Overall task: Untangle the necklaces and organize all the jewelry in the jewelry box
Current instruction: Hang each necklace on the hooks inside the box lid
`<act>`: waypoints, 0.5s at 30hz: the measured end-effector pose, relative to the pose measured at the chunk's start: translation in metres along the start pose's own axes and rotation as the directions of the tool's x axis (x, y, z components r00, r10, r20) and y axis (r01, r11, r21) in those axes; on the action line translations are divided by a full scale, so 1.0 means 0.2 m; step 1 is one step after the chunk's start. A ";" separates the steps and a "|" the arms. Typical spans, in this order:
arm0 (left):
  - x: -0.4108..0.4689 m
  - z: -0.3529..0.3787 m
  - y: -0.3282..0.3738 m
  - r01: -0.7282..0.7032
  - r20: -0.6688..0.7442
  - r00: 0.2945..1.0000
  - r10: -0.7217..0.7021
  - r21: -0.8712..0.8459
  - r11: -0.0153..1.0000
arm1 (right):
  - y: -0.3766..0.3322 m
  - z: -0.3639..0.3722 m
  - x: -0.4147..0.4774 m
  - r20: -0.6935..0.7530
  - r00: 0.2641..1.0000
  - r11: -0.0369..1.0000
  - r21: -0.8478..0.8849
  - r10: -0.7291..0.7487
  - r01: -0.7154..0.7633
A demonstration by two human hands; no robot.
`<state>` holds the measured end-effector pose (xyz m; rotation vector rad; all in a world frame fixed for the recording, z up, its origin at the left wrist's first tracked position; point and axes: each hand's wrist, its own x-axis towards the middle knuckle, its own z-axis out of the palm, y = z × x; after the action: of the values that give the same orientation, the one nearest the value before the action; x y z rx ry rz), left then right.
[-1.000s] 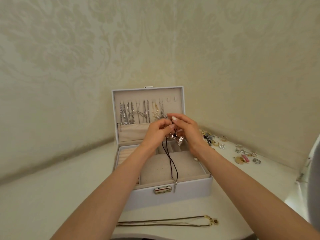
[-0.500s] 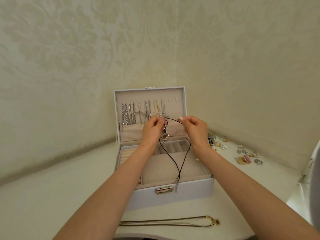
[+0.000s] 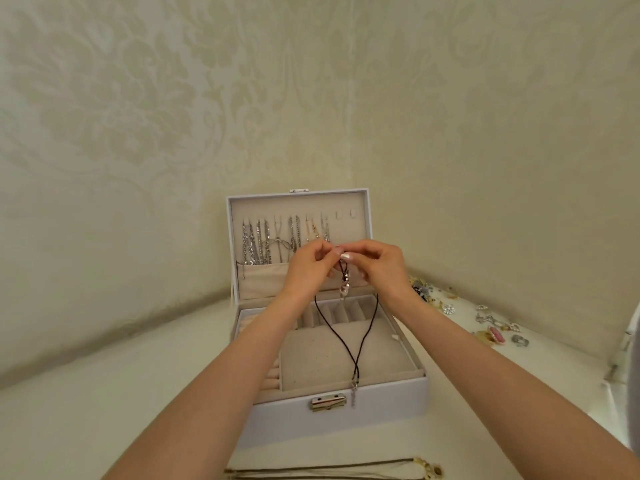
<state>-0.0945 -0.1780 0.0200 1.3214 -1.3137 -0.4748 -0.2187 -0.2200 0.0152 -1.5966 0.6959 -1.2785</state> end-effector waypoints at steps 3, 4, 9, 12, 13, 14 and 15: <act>0.04 0.00 0.03 0.030 0.002 1.000 -0.030 -0.026 0.999 | -0.01 -0.01 0.04 -0.022 1.000 1.000 -0.017 0.008 -0.009; 0.05 0.00 0.04 0.039 0.005 0.999 -0.038 -0.026 0.999 | -0.01 -0.01 0.05 -0.015 1.000 1.000 -0.009 0.022 -0.022; 0.10 0.01 0.08 0.084 0.022 0.996 -0.082 -0.130 0.988 | -0.05 -0.03 0.11 0.005 0.998 0.998 -0.031 0.059 -0.059; 0.13 0.00 0.09 0.102 0.024 0.995 -0.099 -0.194 0.976 | -0.07 -0.04 0.16 0.005 0.998 0.997 -0.047 0.059 -0.058; 0.14 0.00 0.10 0.104 0.026 0.995 -0.100 -0.197 0.975 | -0.08 -0.04 0.17 0.017 0.998 0.997 -0.039 0.062 -0.061; 0.15 0.00 0.10 0.107 0.028 0.994 -0.104 -0.197 0.975 | -0.08 -0.05 0.17 0.031 0.997 0.998 -0.027 0.066 -0.065; 0.16 0.00 0.10 0.114 0.033 0.993 -0.110 -0.195 0.974 | -0.08 -0.06 0.18 0.041 0.997 0.998 -0.015 0.068 -0.068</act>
<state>-0.0937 -0.1994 0.0505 1.2317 -1.1820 -0.6815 -0.2207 -0.2478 0.0453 -1.5930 0.7286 -1.1900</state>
